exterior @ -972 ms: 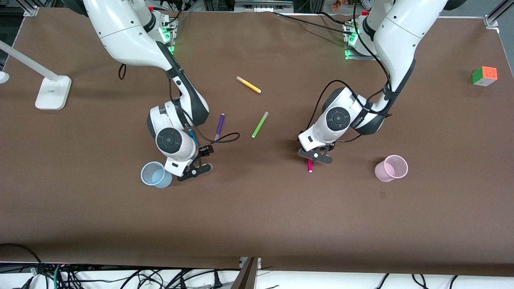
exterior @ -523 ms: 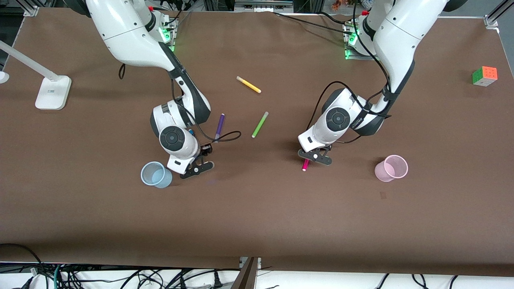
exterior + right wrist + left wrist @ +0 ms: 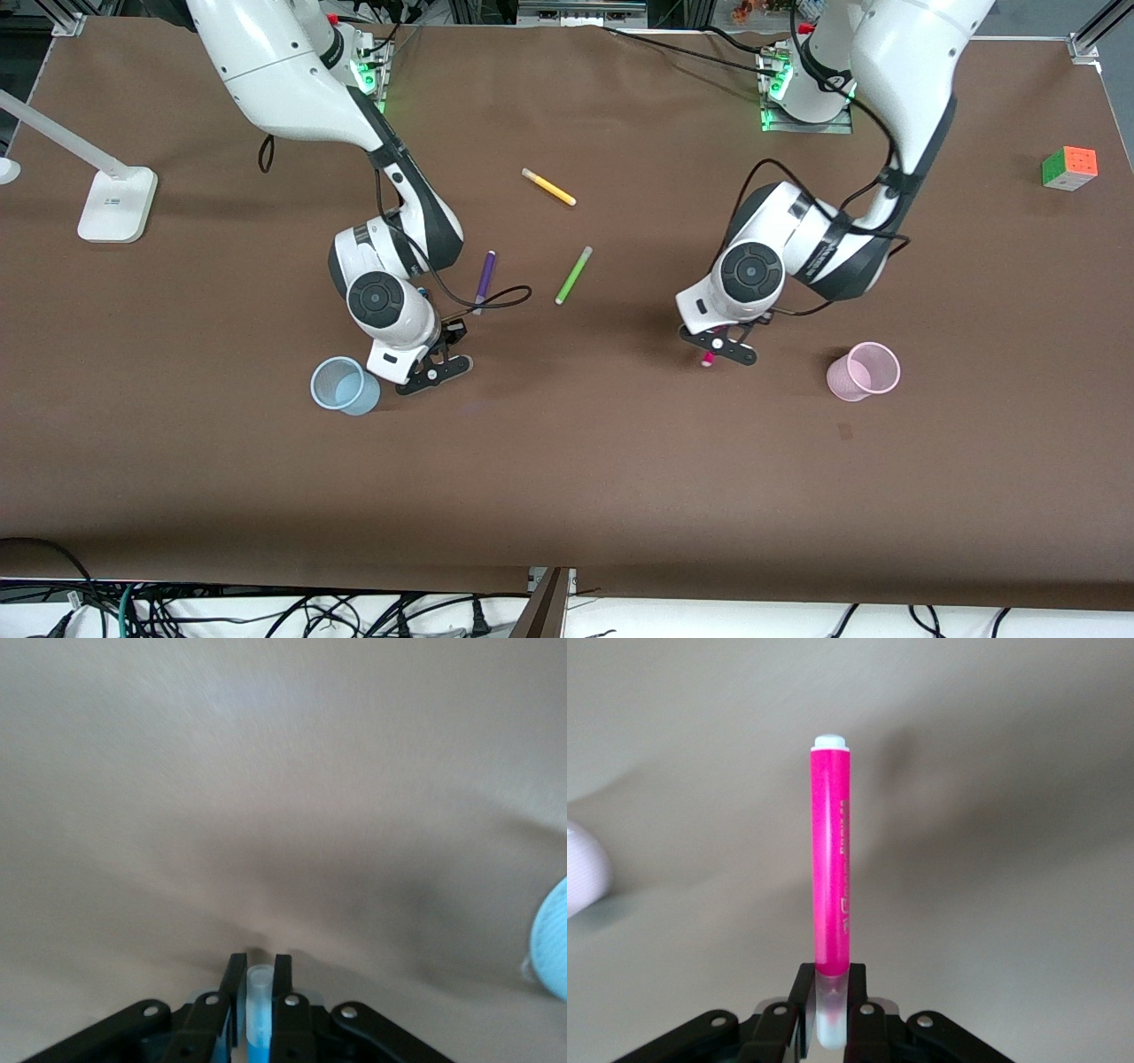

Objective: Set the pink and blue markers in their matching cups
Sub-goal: 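Carry the markers over their matching cups with both grippers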

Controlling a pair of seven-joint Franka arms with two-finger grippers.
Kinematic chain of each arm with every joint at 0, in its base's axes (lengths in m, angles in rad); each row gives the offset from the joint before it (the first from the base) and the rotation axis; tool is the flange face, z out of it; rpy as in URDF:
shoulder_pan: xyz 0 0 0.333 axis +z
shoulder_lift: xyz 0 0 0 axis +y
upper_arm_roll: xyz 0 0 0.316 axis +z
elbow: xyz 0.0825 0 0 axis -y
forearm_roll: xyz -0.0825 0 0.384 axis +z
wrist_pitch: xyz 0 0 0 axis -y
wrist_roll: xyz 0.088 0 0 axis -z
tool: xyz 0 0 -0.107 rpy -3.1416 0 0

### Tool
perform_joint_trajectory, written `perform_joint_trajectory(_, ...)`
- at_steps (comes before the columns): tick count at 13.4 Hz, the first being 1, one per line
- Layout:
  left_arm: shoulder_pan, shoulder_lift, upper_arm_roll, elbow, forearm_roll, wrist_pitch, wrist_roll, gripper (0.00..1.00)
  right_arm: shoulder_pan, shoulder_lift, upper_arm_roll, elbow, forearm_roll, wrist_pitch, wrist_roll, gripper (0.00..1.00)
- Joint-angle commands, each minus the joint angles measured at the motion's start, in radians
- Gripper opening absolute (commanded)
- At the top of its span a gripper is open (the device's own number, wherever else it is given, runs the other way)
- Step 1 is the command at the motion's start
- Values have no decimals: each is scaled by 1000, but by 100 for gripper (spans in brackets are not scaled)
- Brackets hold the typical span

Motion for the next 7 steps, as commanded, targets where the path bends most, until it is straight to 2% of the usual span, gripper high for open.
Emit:
perform_joint_trajectory(1,-6,9,6,125,91,-280,122,2,1,-61,0,20,11,-9,-61,0)
perform_joint_trajectory(3,-12,14,6,152,207,-418,234,1,1,-94,0,91,13,-35,-79,0)
perform_joint_trajectory(6,-6,35,8,154,445,-472,449,1,-14,-111,-1,243,29,-167,-310,0)
perform_joint_trajectory(7,-6,52,14,154,529,-473,516,1,-21,-118,-6,267,86,-181,-404,0)
